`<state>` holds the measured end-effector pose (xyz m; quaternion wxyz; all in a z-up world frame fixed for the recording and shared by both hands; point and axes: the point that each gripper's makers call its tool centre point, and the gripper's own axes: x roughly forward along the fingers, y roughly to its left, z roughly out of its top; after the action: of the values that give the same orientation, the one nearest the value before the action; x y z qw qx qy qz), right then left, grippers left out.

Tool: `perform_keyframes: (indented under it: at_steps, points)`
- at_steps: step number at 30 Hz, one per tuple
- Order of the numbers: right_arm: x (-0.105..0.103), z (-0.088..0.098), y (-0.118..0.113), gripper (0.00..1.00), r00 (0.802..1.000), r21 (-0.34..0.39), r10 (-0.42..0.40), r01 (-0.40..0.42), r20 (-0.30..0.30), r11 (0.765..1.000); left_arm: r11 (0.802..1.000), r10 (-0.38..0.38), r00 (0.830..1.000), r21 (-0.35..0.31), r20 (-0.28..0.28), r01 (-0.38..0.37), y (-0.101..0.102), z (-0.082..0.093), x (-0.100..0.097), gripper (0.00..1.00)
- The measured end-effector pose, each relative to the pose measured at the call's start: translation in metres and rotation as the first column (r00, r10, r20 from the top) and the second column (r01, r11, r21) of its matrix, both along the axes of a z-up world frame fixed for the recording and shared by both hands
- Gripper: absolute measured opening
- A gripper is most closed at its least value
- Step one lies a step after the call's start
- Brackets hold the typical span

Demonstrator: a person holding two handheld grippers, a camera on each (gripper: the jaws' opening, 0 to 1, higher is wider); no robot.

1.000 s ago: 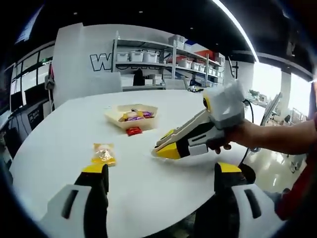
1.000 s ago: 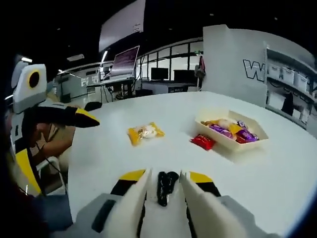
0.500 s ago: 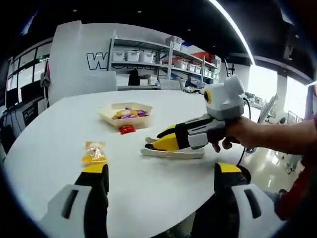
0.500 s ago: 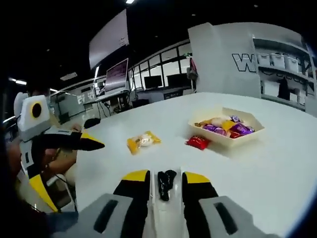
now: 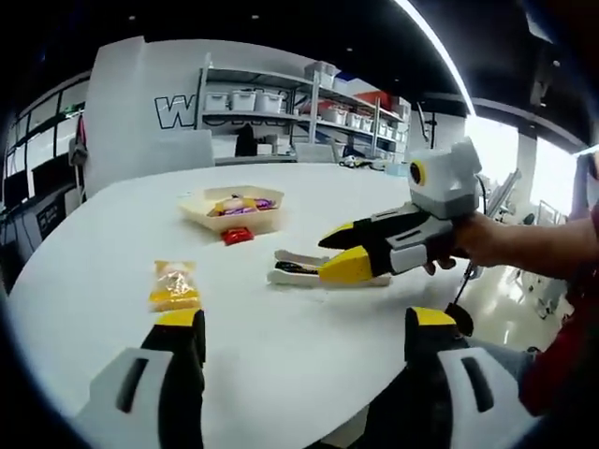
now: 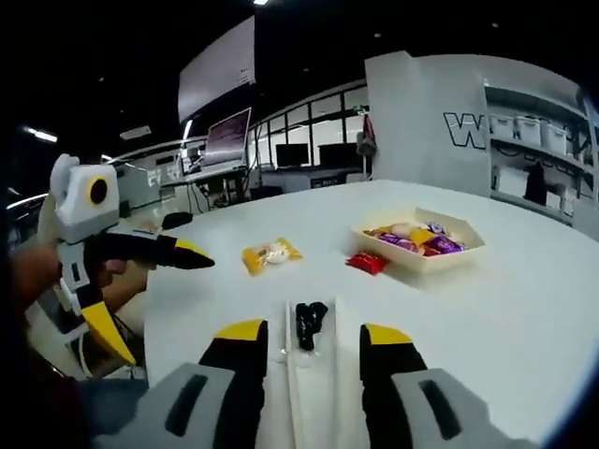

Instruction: Place the target food into the container with the food tongs after gripping and lifting it, then release it inside without dropping or visibly crushing the food.

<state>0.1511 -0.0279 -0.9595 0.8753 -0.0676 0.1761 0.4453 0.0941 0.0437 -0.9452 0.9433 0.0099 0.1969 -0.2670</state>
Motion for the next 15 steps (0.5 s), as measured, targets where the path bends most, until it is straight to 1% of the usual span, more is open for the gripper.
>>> perform_keyframes:
  at_steps: [2, 4, 7, 8, 11, 13, 14, 15]
  points:
    - [-0.003, -0.002, -0.002, 0.33, 1.0, -0.011, 0.003, -0.003, 0.01, 1.0, 1.0, -0.007, 1.0, 0.01, 0.004, 0.007, 0.0, -0.001, 0.001, 0.86]
    - [-0.006, -0.006, -0.006, 0.31, 1.0, -0.048, 0.006, -0.005, 0.024, 0.999, 1.0, -0.017, 1.0, 0.016, 0.005, 0.016, 0.0, -0.004, 0.004, 0.86]
    - [-0.012, -0.009, -0.007, 0.28, 0.999, -0.064, 0.013, -0.011, 0.039, 0.998, 0.998, -0.044, 0.999, 0.035, -0.006, 0.044, -0.004, -0.009, 0.003, 0.85]
    - [-0.013, -0.014, -0.008, 0.27, 0.999, -0.075, 0.013, -0.01, 0.035, 0.997, 0.998, -0.054, 0.999, 0.045, -0.004, 0.054, -0.006, -0.01, 0.004, 0.84]
    - [-0.013, -0.022, -0.011, 0.26, 1.0, -0.074, -0.003, 0.004, 0.016, 0.997, 0.995, -0.081, 0.997, 0.059, -0.016, 0.082, -0.01, -0.015, 0.006, 0.84]
    - [-0.011, -0.02, -0.012, 0.21, 1.0, -0.049, -0.016, 0.016, 0.011, 0.999, 0.992, -0.108, 0.994, 0.069, -0.005, 0.108, -0.015, -0.015, 0.007, 0.83]
    - [-0.008, -0.019, -0.014, 0.16, 0.999, -0.05, -0.029, 0.031, 0.031, 0.998, 0.989, -0.125, 0.992, 0.08, -0.007, 0.125, -0.017, -0.016, 0.008, 0.82]
    - [-0.009, -0.02, -0.016, 0.15, 0.999, -0.059, -0.028, 0.03, 0.032, 0.998, 0.987, -0.132, 0.991, 0.088, -0.006, 0.132, -0.017, -0.017, 0.01, 0.81]
